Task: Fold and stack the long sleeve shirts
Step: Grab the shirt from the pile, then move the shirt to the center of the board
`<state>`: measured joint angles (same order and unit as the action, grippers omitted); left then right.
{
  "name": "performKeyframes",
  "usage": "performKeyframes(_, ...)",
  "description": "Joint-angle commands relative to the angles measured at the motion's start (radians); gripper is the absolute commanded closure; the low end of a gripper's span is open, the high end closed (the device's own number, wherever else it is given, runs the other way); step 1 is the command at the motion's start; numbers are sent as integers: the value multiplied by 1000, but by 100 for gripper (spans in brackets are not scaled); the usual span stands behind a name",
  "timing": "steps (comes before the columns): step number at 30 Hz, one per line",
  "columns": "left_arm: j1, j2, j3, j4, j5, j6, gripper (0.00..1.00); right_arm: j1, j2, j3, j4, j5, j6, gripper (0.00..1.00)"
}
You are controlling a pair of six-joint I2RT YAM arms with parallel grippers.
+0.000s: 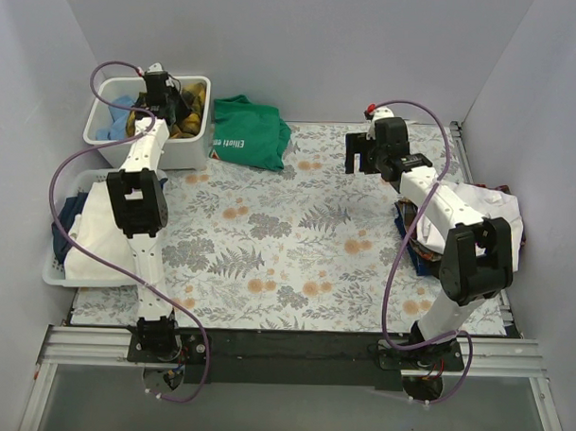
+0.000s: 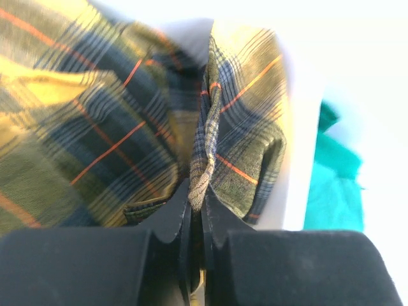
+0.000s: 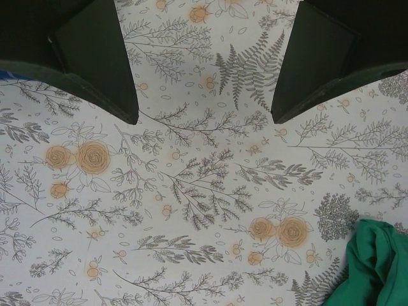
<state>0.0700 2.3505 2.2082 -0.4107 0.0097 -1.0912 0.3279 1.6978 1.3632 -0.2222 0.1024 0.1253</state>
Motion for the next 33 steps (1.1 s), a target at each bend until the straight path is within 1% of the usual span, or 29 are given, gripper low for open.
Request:
performKeyframes(1,4,-100,74,36,53,-24,100,2,0,47,1,11,2,7)
performKeyframes(7,-2,-241,84,56,85,-41,100,2,-20,33,1,0,17,7)
performKeyframes(12,-13,-385,64,75,159,-42,100,2,-64,2,3,8,20,7)
performKeyframes(14,-19,-421,67,105,186,-56,100,0,-93,-21,1,14,20,7)
performKeyframes(17,-32,-476,90,153,272,-96,100,-6,-131,-47,3,36,23,7)
performKeyframes(19,-38,-517,82,193,393,-146,100,-19,-150,-53,3,37,40,7)
performKeyframes(21,-55,-548,55,277,493,-179,100,-47,-176,-59,1,20,79,7)
performKeyframes(22,-77,-589,21,311,562,-182,100,-58,-184,-58,3,19,89,7)
performKeyframes(23,-120,-608,6,322,582,-177,100,-73,-197,-56,3,17,105,7)
performKeyframes(27,-206,-692,-22,331,660,-141,100,-98,-228,-59,1,25,120,7)
performKeyframes(30,-288,-735,-19,340,708,-144,100,-124,-248,-72,0,25,143,7)
performKeyframes(33,-383,-772,-34,366,791,-162,100,-156,-256,-81,0,19,169,7)
